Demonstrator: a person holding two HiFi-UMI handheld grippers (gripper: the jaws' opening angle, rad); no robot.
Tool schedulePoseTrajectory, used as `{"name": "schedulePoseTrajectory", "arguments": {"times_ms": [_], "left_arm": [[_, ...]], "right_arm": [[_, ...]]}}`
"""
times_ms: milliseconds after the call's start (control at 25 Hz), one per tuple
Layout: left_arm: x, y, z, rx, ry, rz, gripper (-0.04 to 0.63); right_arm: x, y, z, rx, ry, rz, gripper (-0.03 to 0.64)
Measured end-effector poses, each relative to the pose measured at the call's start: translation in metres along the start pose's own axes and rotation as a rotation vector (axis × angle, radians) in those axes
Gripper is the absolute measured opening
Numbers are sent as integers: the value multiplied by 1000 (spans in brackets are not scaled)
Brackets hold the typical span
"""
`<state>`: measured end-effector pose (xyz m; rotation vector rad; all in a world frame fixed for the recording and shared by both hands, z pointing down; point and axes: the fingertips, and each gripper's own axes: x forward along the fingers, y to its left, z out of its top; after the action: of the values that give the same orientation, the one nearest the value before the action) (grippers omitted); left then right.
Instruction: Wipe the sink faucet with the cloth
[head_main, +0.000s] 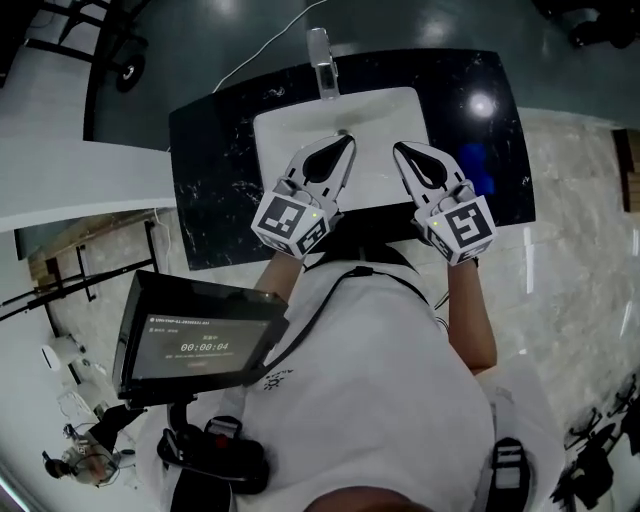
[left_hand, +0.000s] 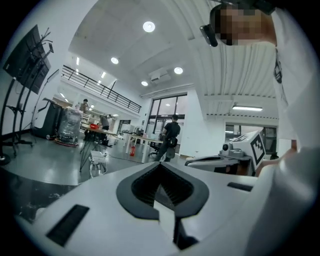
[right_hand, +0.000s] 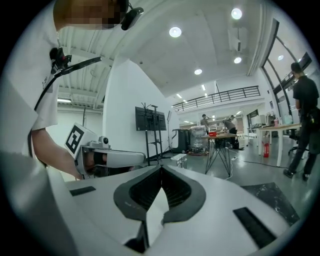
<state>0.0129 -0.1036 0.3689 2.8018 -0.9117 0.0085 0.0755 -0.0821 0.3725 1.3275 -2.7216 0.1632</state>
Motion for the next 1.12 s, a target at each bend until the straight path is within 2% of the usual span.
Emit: {"name": "schedulePoseTrajectory", "arguments": {"times_ms": [200,440,640,840,920,1000,1080,1120], "left_arm": [[48,-24,-25,-10,55,-174,-12],[98,-83,-59,-9,134,-367,-12],[118,-127,-82,-23,196,-507,-12],[140,-139,-108,-40,248,-543,-12],[139,-144,-110,-45,255,-553,-12],[137,-147,-110,-47,258,-557,-12],[136,-146,-109,-49,260,-555,-12],[136,-145,-108,-50,260,-552,-12]], "right_arm": [[-33,-39,-30,55,39,-189,5],[-98,-82,-60,110,84,-388,5],[-141,-100,-99,158,164,-540,5],[-146,-133,-147,200,253,-569,8],[-142,-139,-158,184,315,-556,86],[-136,-143,-166,161,375,-531,122],[-131,-148,-176,153,429,-504,196],[-129,-151,-182,156,453,-494,204]]}}
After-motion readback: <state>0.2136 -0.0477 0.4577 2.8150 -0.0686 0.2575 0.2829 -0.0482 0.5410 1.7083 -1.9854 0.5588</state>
